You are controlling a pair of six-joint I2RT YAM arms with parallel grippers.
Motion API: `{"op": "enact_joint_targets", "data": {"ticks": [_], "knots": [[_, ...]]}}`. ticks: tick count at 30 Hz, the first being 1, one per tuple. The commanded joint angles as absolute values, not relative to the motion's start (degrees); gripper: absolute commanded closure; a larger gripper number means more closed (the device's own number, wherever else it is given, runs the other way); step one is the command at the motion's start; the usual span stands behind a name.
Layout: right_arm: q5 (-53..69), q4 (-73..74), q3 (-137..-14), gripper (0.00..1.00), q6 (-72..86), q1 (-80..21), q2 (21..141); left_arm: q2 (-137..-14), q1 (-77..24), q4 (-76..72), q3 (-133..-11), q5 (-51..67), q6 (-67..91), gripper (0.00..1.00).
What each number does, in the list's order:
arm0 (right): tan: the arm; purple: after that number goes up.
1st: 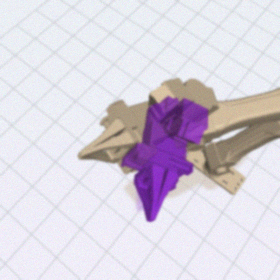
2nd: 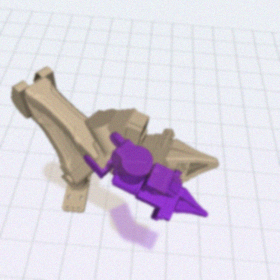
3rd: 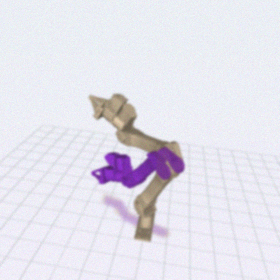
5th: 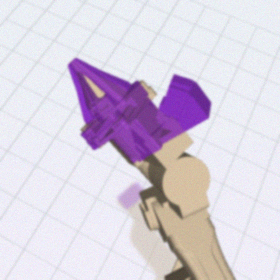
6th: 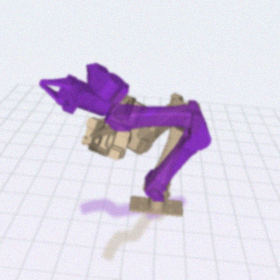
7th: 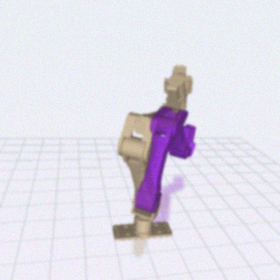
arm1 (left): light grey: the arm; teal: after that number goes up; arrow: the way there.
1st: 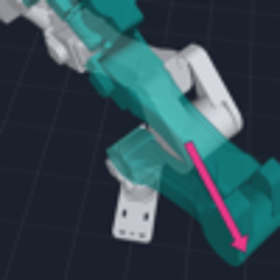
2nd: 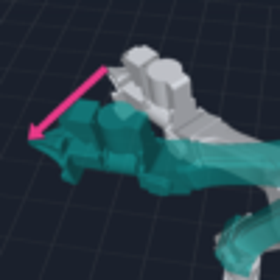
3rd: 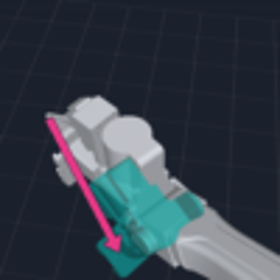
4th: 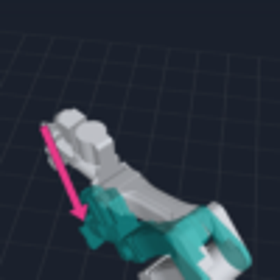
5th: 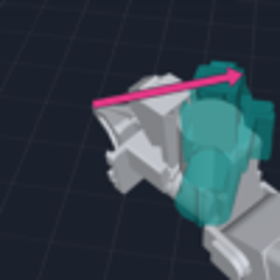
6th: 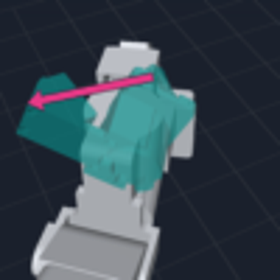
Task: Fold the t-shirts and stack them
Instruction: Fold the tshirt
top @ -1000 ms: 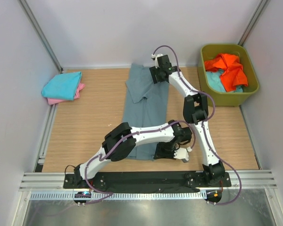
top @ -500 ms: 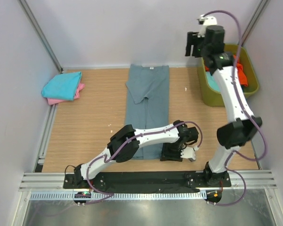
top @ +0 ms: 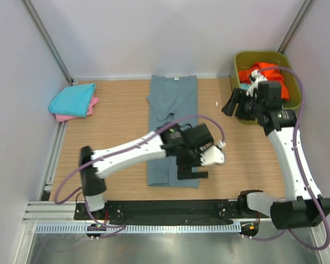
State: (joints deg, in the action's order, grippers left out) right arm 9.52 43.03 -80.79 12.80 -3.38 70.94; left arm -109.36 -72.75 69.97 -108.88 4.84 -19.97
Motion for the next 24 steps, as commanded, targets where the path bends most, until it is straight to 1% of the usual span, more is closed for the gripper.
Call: {"op": "enact_joint_targets", "data": {"ticks": [1,2,3,6,7,8,9,11,12,13,14,16,17,18,19,21,24], "knots": [[23.0,51.0,-67.9,0.30,22.6,-3.5,63.5,-101.0,-65.2,69.2,-102.9,3.5,-10.8,0.00],[24.9,51.9,-65.2,0.30,23.6,-3.5,62.3,-99.1,-61.4,69.0,-101.9,4.6,-9.4,0.01],[26.9,52.6,-62.6,0.31,24.3,-3.3,60.7,-98.4,-59.0,68.3,-100.7,8.7,-7.5,0.00],[32.2,53.7,-54.6,0.32,24.3,-2.0,58.7,-96.0,-49.0,66.3,-95.4,14.4,1.7,0.00],[34.5,53.5,-52.8,0.32,24.3,-1.7,58.4,-95.7,-46.3,65.4,-94.0,19.5,6.7,0.01],[38.0,53.3,-49.0,0.32,25.5,-1.5,58.2,-95.5,-40.7,64.3,-90.1,22.8,9.7,0.00],[39.6,52.6,-47.1,0.32,26.0,-1.5,58.1,-95.6,-38.2,62.3,-88.3,25.5,12.2,0.01],[41.6,50.1,-42.1,0.33,26.9,-1.1,58.8,-95.6,-32.9,60.2,-84.7,31.3,18.1,0.10],[43.3,47.9,-40.6,0.33,28.1,-0.8,59.2,-95.5,-31.6,58.6,-82.0,32.6,19.7,0.16],[44.1,46.6,-39.3,0.33,29.0,-0.7,60.0,-95.0,-30.4,57.8,-80.2,34.3,21.6,0.18],[45.1,45.2,-36.9,0.33,30.0,-0.7,60.6,-94.5,-28.2,56.6,-78.2,35.3,23.4,0.19],[45.9,42.1,-34.5,0.34,32.1,-0.7,62.3,-92.0,-26.0,51.1,-70.0,36.8,31.3,0.20],[45.5,41.7,-34.0,0.33,32.3,-0.7,64.3,-91.2,-23.8,45.4,-67.0,39.5,38.0,0.20],[45.3,41.1,-33.6,0.33,32.6,-0.7,65.6,-90.2,-23.1,42.5,-63.4,40.0,40.8,0.22],[44.7,39.9,-33.0,0.34,33.0,-0.7,66.7,-89.0,-22.6,40.1,-58.5,39.8,42.7,0.23],[43.5,38.9,-32.8,0.34,33.2,-0.7,70.0,-88.8,-22.0,36.6,-54.8,38.2,45.4,0.24],[43.1,36.0,-32.5,0.35,33.9,-1.8,73.0,-87.7,-21.6,35.2,-49.4,34.8,46.2,0.23]]}}
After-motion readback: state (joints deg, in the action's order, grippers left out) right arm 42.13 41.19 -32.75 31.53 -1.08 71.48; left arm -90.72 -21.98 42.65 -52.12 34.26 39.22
